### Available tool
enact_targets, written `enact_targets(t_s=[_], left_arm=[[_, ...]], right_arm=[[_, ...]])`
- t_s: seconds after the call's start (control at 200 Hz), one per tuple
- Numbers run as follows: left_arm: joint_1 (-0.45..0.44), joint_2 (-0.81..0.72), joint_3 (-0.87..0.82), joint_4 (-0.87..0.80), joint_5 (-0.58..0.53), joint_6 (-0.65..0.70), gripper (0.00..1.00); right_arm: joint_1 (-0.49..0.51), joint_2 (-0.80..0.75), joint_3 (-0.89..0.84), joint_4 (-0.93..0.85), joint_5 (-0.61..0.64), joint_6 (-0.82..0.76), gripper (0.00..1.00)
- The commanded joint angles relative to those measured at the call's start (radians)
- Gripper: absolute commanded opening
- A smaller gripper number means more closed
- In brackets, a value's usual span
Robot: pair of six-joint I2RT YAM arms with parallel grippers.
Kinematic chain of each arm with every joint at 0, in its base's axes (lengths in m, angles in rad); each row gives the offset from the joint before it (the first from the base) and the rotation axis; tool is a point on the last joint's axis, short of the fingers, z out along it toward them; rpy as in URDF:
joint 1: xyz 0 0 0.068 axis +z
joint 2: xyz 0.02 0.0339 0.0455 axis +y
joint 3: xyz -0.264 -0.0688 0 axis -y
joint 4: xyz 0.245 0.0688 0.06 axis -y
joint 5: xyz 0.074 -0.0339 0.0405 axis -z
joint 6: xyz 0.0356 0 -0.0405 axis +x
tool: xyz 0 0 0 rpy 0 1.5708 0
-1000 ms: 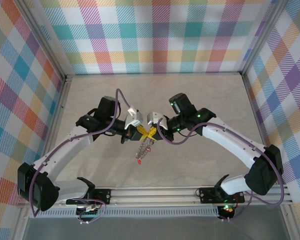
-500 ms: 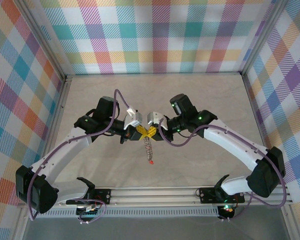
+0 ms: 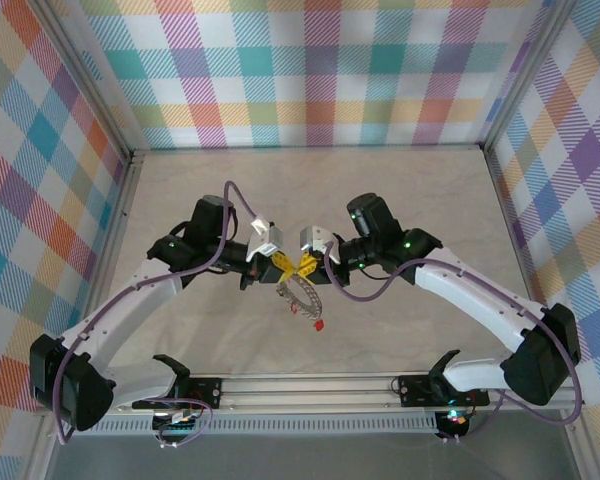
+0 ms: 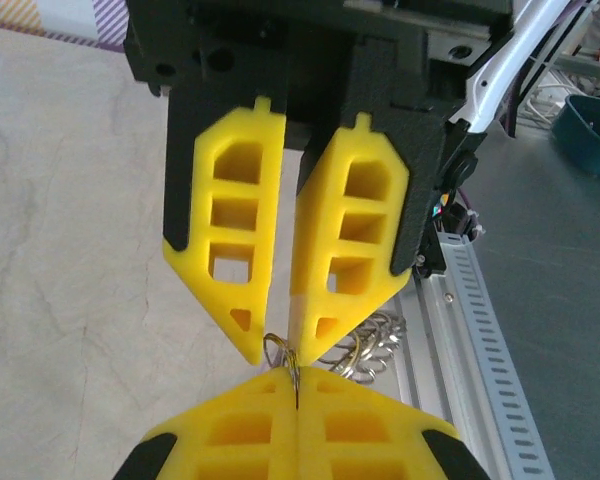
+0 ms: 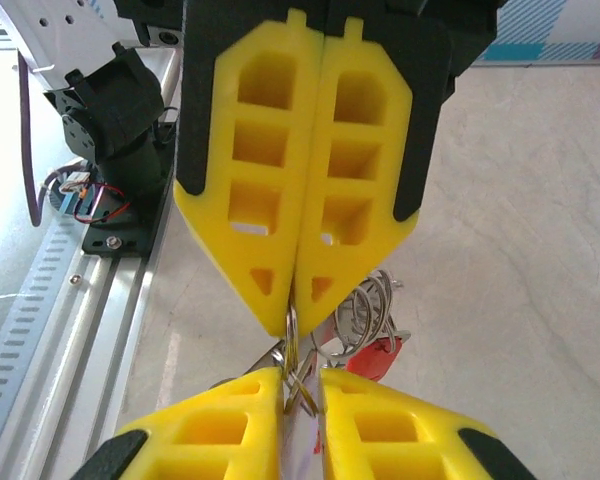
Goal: Put the keys on the keyring
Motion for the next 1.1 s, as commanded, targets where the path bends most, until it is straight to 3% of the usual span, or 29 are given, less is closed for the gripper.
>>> enact_targets(t_s=[0.0,0.5,0.61,0.735,1.095], left_arm=[[-0.001,-0.047,-0.018,0.065,0.074,0.023,0.00],[-0.001,-0.098,-0.071,0.173,0.017,-0.008,0.00],[0.001,-0.098,-0.074,0.171,0.019,0.005,0.00],[0.007,-0.102,-0.082,0.168,0.030,0.022,0.00],[0.015,-0.098,-0.080,0.181,0.038,0.020,0.00]], right_arm=[[0.003,-0.014,-0.003,0.023,-0.048,0.019,0.11],[0.012,0.001,0.005,0.009,-0.116,0.010,0.03],[0.011,-0.003,-0.005,0.011,-0.110,0.009,0.05],[0.011,-0.015,-0.015,0.010,-0.084,0.000,0.15],[0.001,-0.023,-0.024,0.020,-0.100,0.004,0.10]])
